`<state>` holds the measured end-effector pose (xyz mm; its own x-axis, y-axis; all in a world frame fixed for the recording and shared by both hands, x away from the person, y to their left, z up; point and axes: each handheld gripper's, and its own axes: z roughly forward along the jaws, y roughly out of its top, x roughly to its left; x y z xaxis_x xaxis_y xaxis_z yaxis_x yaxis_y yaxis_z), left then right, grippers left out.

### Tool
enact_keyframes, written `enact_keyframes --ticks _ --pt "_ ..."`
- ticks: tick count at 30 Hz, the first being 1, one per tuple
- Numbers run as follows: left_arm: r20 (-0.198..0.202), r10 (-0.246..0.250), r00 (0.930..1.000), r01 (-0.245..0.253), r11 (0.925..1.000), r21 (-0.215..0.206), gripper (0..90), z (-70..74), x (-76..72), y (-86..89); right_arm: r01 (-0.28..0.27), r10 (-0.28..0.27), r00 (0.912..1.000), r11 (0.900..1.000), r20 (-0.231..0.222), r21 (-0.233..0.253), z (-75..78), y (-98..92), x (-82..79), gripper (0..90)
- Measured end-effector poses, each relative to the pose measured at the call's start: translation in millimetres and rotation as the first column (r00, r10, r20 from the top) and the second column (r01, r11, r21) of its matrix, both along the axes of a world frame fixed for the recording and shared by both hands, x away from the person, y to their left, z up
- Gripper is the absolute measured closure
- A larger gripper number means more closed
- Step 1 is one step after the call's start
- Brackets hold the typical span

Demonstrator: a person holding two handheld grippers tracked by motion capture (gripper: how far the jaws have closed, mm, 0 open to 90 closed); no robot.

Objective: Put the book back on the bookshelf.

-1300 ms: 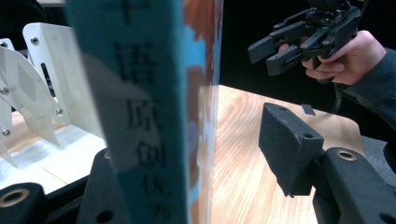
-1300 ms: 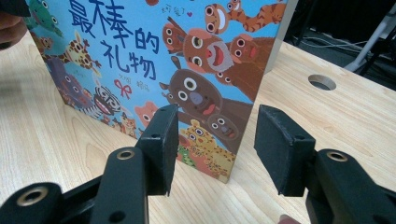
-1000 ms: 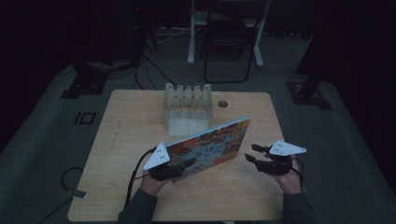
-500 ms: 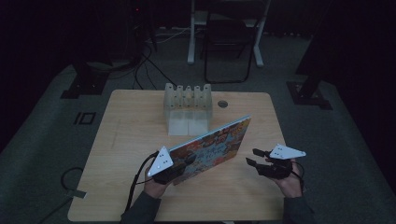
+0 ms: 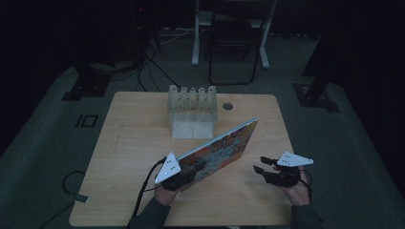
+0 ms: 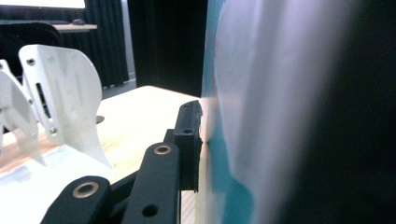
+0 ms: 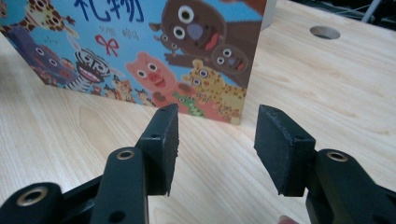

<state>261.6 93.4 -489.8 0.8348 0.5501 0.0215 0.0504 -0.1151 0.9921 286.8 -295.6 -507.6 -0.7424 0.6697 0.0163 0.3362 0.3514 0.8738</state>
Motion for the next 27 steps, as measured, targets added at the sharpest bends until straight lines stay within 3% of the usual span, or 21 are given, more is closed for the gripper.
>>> enact_keyframes --ticks 7,11,17,22,27 --pt "-0.004 -0.001 1.0000 0.001 0.9998 -0.020 68.0 -3.1 2.2 1.1 0.011 -0.011 0.9996 1.000 -0.025 -0.003 -10.4 -4.6 -3.6 48.7" --pt "0.023 0.032 0.9992 -0.032 0.9995 -0.003 78.5 -3.0 -0.4 -1.2 0.024 -0.024 0.9990 1.000 -0.036 -0.003 -15.2 -8.4 -6.3 48.7" --pt "0.039 0.072 0.9966 -0.072 0.9974 0.004 80.3 -3.5 -6.1 -7.0 0.046 -0.047 0.9977 0.999 -0.048 -0.006 -21.5 -14.9 -8.9 48.7" --pt "0.065 0.073 0.9952 -0.074 0.9973 0.005 80.0 -5.6 -10.8 -14.2 0.064 -0.064 0.9966 0.998 -0.053 -0.005 -24.4 -19.1 -10.5 48.7" --pt "0.046 0.070 0.9965 -0.070 0.9975 0.000 75.2 -8.6 -8.2 -14.4 0.076 -0.078 0.9952 0.997 -0.060 -0.026 -29.8 -21.2 -12.3 48.7"
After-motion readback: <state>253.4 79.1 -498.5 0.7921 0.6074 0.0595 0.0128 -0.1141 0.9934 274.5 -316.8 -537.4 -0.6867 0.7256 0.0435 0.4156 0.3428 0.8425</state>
